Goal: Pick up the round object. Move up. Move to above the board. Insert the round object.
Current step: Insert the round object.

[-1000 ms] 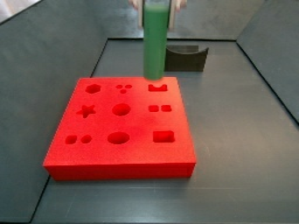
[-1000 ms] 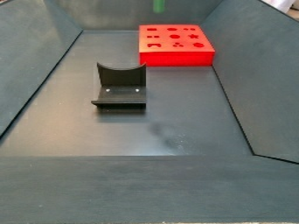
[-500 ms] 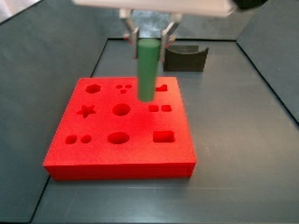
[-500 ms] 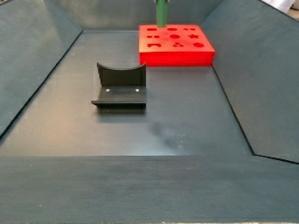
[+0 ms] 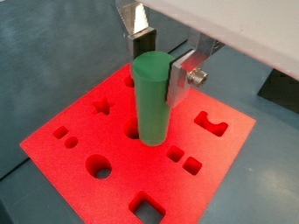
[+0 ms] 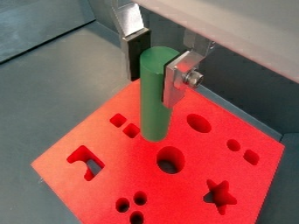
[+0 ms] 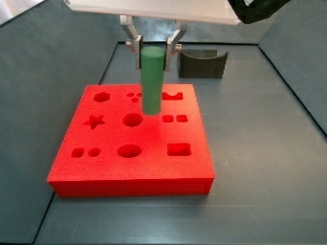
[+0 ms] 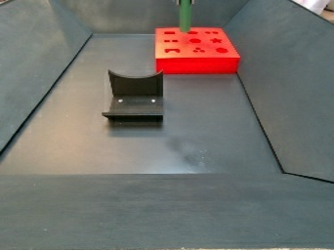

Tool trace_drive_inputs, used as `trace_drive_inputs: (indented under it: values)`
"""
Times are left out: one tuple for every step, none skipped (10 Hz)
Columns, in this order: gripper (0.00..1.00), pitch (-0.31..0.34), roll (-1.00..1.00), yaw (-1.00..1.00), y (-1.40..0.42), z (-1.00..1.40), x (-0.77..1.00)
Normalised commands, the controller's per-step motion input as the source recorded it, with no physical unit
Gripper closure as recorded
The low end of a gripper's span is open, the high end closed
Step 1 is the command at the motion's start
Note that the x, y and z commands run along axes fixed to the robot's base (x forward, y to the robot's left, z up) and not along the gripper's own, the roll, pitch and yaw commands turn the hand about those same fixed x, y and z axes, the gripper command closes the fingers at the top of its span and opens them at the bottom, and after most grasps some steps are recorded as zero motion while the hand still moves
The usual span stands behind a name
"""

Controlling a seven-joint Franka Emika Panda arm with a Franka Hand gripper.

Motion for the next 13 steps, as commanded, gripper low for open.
trace_drive_inputs:
  values:
    - [1.0,0.0,0.02,0.0,0.0,-0.11,-0.03]
    - [1.0,0.0,0.03,0.0,0.0,-0.17,-0.06]
    - [1.0,0.0,0.04,0.0,0.01,-0.18,-0.09]
    - [1.0,0.0,0.02,0.0,0.0,-0.07,-0.07]
    - [1.0,0.0,0.0,0.0,0.0,-0.01,-0.02]
    - [1.0,0.0,0.04,0.0,0.15,-0.13,-0.15]
    - [1.0,0.0,0.0,0.0,0.04,-0.05,-0.12]
    - [1.0,0.0,0.01,0.0,0.0,-0.03,0.0]
    - [1.0,0.0,0.05,0.0,0.0,-0.13,-0.1]
    - [1.0,0.0,0.01,0.0,0.0,-0.11,-0.04]
    - [1.0,0.0,0.01,0.0,0.0,-0.12,-0.04]
    - [1.0,0.0,0.03,0.0,0.0,-0.14,-0.07]
    - [1.0,0.0,0.03,0.0,0.0,-0.13,-0.04]
